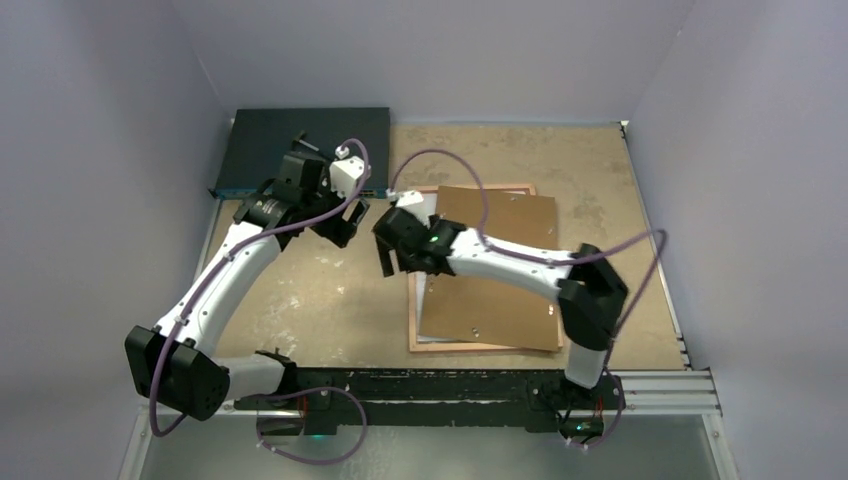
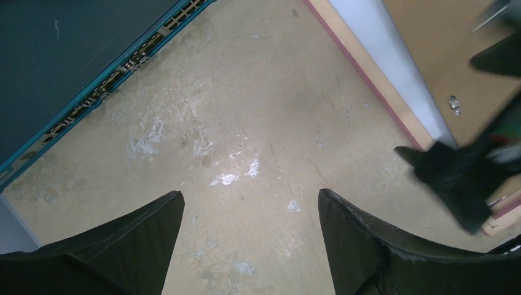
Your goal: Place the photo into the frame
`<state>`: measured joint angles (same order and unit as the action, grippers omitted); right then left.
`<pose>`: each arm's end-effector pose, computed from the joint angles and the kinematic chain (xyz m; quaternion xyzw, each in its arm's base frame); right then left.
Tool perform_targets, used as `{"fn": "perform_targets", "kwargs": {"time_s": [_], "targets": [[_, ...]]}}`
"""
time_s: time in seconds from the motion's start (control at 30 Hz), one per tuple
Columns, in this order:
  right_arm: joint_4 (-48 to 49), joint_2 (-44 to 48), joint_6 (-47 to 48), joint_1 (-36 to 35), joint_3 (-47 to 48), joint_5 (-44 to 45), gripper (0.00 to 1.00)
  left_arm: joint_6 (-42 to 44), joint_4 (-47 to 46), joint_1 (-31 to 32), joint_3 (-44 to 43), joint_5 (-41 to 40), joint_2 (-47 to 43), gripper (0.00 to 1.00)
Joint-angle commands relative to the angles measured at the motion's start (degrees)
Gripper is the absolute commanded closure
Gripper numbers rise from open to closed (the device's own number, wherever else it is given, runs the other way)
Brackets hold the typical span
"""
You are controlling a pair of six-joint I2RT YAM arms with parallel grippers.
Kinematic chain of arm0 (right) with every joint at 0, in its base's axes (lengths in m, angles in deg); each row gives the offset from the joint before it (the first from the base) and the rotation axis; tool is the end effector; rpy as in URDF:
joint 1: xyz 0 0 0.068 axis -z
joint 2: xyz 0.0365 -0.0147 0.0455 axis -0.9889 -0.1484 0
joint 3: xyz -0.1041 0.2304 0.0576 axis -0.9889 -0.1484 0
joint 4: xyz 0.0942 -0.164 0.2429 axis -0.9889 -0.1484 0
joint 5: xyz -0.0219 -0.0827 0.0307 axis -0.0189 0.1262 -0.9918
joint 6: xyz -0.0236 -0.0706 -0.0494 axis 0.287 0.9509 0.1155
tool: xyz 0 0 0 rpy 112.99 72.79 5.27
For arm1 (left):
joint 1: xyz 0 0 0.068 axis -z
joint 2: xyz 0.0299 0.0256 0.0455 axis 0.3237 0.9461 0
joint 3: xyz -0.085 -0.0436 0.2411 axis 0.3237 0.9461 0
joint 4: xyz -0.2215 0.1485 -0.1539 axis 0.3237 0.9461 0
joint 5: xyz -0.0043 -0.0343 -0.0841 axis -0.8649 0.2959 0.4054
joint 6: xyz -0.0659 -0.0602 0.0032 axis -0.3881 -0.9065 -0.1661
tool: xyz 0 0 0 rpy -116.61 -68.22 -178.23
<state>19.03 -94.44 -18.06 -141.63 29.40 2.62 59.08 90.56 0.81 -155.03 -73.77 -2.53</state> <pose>0.2694 0.3953 0.1785 -0.1103 0.9180 0.0786 0.3727 0.3219 -0.1236 0.2834 0.2793 0.8862 -0.0680 0.3634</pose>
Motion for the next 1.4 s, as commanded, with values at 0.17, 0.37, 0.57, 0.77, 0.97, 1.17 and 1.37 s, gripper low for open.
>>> {"fn": "perform_targets", "kwargs": {"time_s": [0.17, 0.37, 0.57, 0.77, 0.97, 1.17, 1.37], "targets": [[15.82, 36.17, 1.5, 29.42, -23.99, -15.37, 0.01, -0.89, -3.01, -0.7, 1.65, 4.36, 3.61, 0.23], [19.99, 38.87, 3.73, 52.14, -34.68, -27.4, 0.01, -4.35, -5.75, -0.64, 4.23, 10.04, 9.19, 0.27], [26.05, 34.62, 3.66, 63.98, -40.97, -36.11, 0.01, -5.22, -7.95, 0.05, 4.71, 13.38, 15.28, 0.28], [30.39, 34.0, 4.26, 69.14, -45.4, -43.68, 0.01, -3.87, -12.94, 0.91, 5.91, 11.99, 18.69, 0.26], [38.35, 31.88, 2.27, 73.82, -53.2, -52.13, 0.01, -2.73, -19.17, 1.04, 8.36, 8.61, 23.59, 0.29], [41.39, 32.12, 1.52, 74.14, -57.17, -54.83, 0.01, -3.81, -22.77, 1.54, 6.8, 9.4, 28.33, 0.31], [45.7, 34.42, -1.49, 74.17, -61.48, -58.25, 0.01, -5.02, -24.47, 3.31, 4.42, 10.23, 32.32, 0.35]]}}
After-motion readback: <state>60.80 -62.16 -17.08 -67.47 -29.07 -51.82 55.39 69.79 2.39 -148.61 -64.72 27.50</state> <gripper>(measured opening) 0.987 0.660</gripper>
